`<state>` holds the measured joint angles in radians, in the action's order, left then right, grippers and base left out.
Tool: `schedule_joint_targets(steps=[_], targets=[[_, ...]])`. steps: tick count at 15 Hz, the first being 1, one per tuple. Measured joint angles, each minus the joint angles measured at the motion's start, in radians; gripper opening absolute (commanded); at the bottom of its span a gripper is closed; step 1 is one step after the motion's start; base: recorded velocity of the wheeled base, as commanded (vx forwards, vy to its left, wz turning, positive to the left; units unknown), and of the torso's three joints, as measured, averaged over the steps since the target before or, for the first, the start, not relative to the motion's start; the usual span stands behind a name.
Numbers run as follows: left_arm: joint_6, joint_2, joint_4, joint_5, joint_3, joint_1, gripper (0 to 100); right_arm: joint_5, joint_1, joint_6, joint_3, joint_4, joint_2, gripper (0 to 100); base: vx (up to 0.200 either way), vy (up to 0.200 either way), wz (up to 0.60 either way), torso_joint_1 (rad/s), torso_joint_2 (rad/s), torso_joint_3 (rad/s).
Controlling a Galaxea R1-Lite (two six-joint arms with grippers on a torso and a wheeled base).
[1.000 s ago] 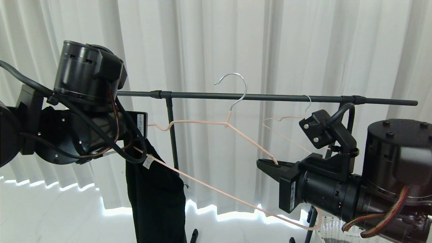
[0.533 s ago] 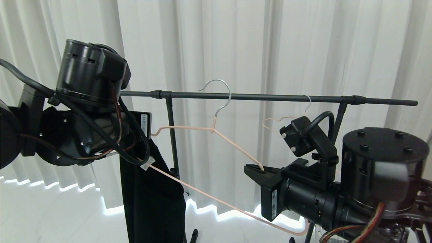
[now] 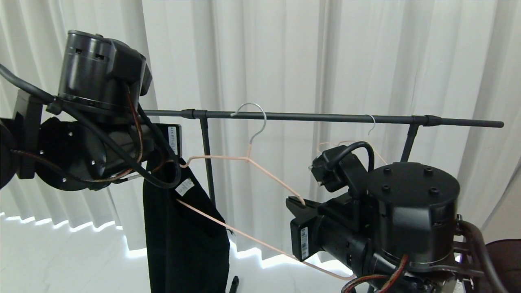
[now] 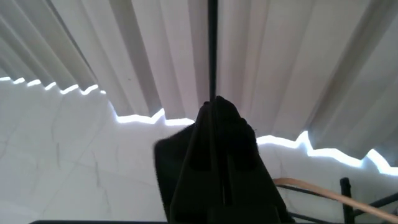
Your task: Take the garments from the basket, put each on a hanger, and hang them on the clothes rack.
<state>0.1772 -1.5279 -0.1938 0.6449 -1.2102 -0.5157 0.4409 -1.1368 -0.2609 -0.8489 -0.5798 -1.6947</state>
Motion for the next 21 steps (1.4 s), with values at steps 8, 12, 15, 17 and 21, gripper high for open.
schedule_joint_targets(steps=[8, 12, 15, 17, 21], targets=[[-0.001, -0.001, -0.052, 0.000, -0.003, 0.040, 0, 0.127, 0.029, 0.004, 0.030, 0.004, 0.048, 0, 0.000, 0.000, 0.00, 0.000, 0.00, 0.000], [0.004, -0.004, -0.052, 0.000, -0.004, -0.017, 0, 0.122, 0.015, 0.006, -0.014, -0.001, 0.031, 0, 0.000, 0.000, 0.00, 0.000, 0.00, 0.000], [0.005, -0.007, -0.051, -0.001, -0.011, -0.031, 0, 0.119, -0.006, 0.005, -0.016, -0.003, 0.022, 0, 0.000, 0.000, 0.00, 0.000, 0.00, 0.000], [0.005, -0.007, -0.053, -0.001, -0.015, -0.036, 0, 0.118, -0.009, 0.005, -0.019, -0.005, 0.012, 0, 0.000, 0.000, 0.00, 0.000, 0.00, 0.000], [0.005, -0.007, -0.052, -0.001, -0.055, -0.046, 0, 0.113, -0.033, 0.000, -0.017, -0.022, -0.013, 0, 0.000, 0.000, 0.00, 0.000, 0.00, 0.000]])
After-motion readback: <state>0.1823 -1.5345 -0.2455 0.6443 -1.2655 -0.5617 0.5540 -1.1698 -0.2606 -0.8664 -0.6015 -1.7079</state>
